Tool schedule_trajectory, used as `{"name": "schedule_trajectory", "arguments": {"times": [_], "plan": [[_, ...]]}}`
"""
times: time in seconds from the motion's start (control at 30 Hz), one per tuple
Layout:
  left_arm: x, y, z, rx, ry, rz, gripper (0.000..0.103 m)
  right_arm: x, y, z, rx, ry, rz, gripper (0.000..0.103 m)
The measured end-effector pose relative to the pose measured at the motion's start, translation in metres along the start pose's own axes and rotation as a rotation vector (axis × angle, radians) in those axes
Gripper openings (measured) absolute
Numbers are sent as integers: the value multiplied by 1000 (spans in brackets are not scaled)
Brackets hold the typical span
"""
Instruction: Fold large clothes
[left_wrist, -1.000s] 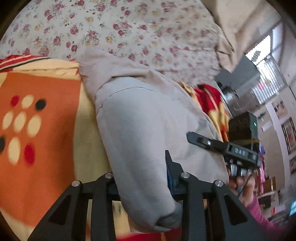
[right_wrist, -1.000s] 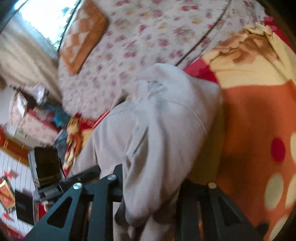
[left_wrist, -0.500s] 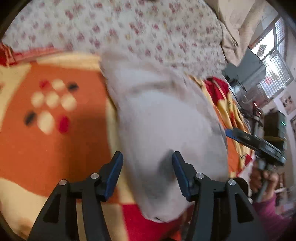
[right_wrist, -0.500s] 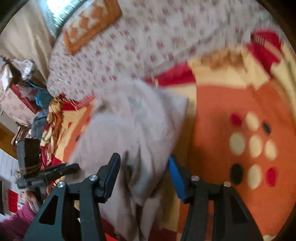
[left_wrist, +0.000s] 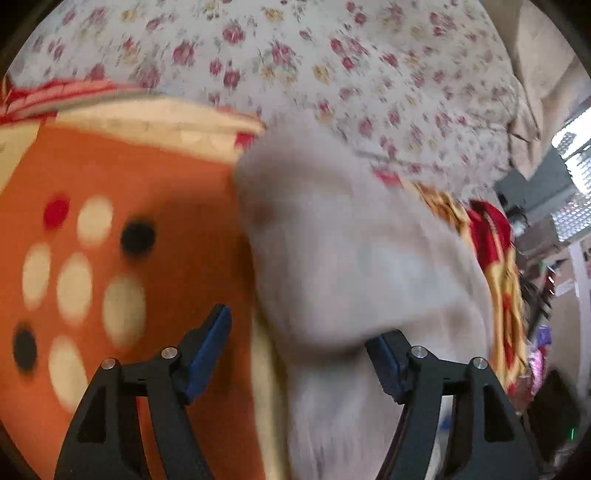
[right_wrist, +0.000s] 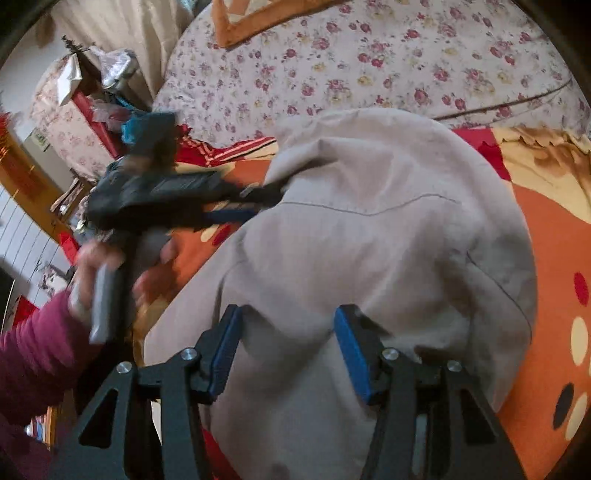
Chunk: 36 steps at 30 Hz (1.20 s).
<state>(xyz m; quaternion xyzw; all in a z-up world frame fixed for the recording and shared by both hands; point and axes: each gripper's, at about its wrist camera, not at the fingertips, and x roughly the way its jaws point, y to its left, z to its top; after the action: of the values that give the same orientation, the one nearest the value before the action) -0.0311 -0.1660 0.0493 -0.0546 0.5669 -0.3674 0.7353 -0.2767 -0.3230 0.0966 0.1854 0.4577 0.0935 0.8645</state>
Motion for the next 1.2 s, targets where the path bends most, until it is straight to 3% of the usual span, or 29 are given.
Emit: {"name": "schedule_trajectory", "arguments": {"times": [0.2,0.33,0.43,0.7,0.87,1.07,1.2], "plan": [[37,-36,44,172,33,56,67,0,-21,3,23,-21,56,56],[26,-35,53,191,48,13,67,5,-18,-1,18,-19,63,56],[7,-26,44,198,20,22,67,5,-13,-2,-10,-6,45,56],[-22,-4,31,104,-15,-18,67,-7,7,0,-32,-43,92,56],[-23,8,32,-23,-40,-115,72,0,13,-3,-58,-22,78,57],[-1,31,42,-181,-61,-129,75,3,5,-5,-32,-13,118,58],[25,32,47,-229,-35,-160,75,6,3,-7,-36,-10,130,58]]}}
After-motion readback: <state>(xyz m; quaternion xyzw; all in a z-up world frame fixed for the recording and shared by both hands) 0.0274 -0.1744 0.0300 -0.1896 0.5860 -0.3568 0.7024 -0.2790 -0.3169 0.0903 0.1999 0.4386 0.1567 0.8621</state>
